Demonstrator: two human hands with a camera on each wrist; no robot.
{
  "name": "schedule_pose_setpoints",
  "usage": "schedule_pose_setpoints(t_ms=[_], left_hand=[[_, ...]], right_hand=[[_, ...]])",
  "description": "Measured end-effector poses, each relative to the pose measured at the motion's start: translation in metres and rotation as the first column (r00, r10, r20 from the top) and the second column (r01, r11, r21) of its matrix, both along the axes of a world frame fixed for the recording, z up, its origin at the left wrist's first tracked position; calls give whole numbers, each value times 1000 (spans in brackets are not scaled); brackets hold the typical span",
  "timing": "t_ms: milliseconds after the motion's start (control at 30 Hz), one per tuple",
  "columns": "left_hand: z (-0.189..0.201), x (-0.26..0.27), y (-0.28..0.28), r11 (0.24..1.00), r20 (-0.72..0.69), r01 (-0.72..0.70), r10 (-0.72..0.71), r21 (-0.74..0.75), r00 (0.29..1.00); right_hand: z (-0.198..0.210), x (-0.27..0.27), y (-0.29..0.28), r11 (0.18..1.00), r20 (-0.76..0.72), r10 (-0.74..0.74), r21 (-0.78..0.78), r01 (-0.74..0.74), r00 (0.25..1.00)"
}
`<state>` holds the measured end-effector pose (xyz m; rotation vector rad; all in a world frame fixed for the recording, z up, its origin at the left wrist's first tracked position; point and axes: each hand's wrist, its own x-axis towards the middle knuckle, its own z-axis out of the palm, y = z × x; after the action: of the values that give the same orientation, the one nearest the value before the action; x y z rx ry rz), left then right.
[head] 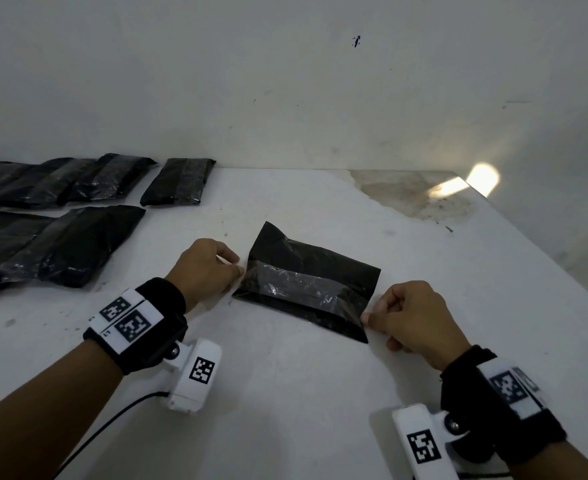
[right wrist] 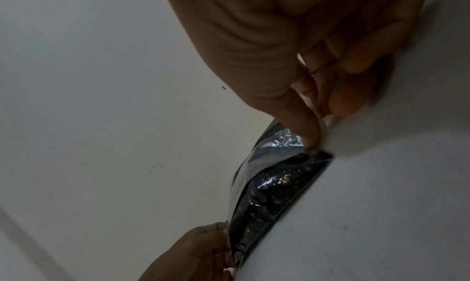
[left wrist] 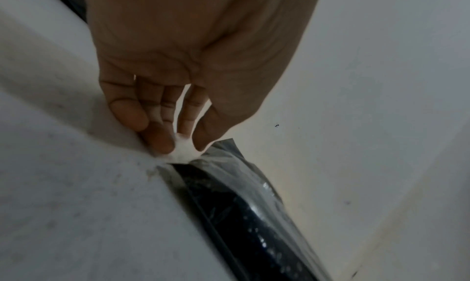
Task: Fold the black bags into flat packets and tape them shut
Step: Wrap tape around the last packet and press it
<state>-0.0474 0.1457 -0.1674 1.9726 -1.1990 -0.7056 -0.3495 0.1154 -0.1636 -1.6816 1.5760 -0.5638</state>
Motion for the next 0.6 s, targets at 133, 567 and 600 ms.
schedule_pose_setpoints(t_ms=[133, 567, 600], left_hand=[[10, -7, 8, 999, 64, -49, 48, 6, 997], [41, -55, 6, 815, 470, 571, -467, -100, 749], [40, -59, 3, 807, 470, 586, -491, -70, 733]], right_hand=[[0, -1, -1, 999, 24, -26, 24, 26, 999], [37, 7, 1, 934, -380, 29, -319, -160, 924], [40, 15, 1, 901, -378, 91, -364, -238, 921]])
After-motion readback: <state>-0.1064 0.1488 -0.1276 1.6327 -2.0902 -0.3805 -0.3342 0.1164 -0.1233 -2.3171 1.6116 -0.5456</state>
